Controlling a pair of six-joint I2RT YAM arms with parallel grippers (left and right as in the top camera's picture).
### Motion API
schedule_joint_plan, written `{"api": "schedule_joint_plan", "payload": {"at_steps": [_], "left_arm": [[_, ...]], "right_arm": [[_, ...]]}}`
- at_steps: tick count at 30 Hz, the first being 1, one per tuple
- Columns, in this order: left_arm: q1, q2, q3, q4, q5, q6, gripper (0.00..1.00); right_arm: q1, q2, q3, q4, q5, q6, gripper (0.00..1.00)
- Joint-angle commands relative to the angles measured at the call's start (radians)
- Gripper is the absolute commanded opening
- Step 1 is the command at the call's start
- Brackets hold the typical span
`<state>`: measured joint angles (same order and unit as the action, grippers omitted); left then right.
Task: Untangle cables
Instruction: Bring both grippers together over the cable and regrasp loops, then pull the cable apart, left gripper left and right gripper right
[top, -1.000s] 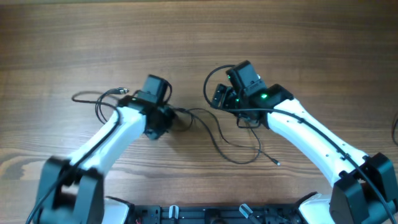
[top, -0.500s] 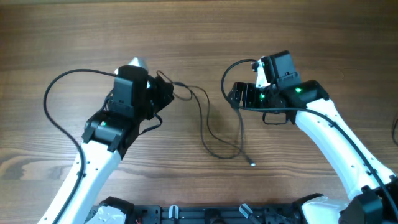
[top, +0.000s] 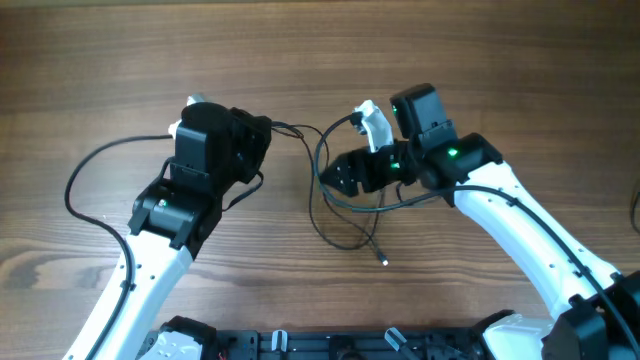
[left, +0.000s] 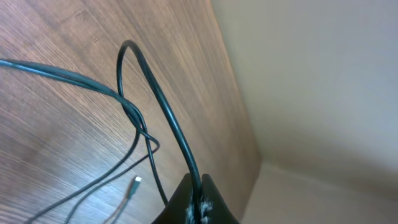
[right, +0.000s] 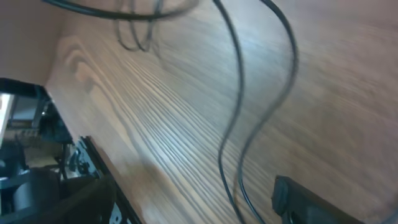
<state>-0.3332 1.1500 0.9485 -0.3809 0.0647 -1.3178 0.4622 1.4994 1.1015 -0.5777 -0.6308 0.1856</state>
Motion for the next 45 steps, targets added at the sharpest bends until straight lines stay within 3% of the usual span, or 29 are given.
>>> {"api": "schedule_joint_plan", "payload": {"at_steps": [1,6,12,16,20,22,24,25,26,32,39,45], "left_arm": [[0.004,-0.011,0.013,-0.002,-0.032,-0.217,0.04],[0.005,-0.011,0.013,-0.008,-0.032,-0.369,0.04],[0.004,-0.011,0.013,-0.008,-0.020,-0.374,0.04],[0.004,-0.011,0.013,-0.008,0.012,-0.393,0.04],[0.005,-0.011,0.013,-0.008,0.013,-0.392,0.04],[0.004,-0.011,0.013,-0.008,0.013,-0.392,0.04],[0.005,-0.011,0.013,-0.008,0.010,-0.388,0.04],[0.006,-0.011,0.013,-0.008,-0.005,-0.373,0.04],[0.013,-0.011,0.013,-0.008,-0.036,-0.327,0.04],[0.120,-0.011,0.013,-0.009,-0.089,-0.163,0.04],[0.276,-0.010,0.013,-0.032,-0.090,-0.154,0.04],[0.342,-0.004,0.013,-0.123,-0.167,-0.151,0.04]], "right_arm": [[0.036,0.048,-0.023,0.088,-0.043,-0.026,0.82],[0.057,0.111,-0.101,0.288,-0.043,-0.028,0.87],[0.065,0.162,-0.130,0.464,-0.040,-0.027,0.94],[0.076,0.232,-0.130,0.523,-0.040,-0.015,0.91],[0.076,0.307,-0.130,0.601,0.039,0.126,0.88],[0.076,0.335,-0.130,0.663,0.050,0.165,0.76],[0.076,0.340,-0.130,0.690,0.045,0.188,0.41],[0.074,0.337,-0.130,0.690,0.046,0.188,0.15],[0.071,0.330,-0.130,0.684,0.046,0.191,0.04],[-0.027,0.153,-0.124,0.465,0.008,0.148,0.04],[-0.201,-0.175,-0.124,0.214,-0.010,0.044,0.04],[-0.356,-0.414,-0.124,0.129,-0.078,-0.005,0.04]]}}
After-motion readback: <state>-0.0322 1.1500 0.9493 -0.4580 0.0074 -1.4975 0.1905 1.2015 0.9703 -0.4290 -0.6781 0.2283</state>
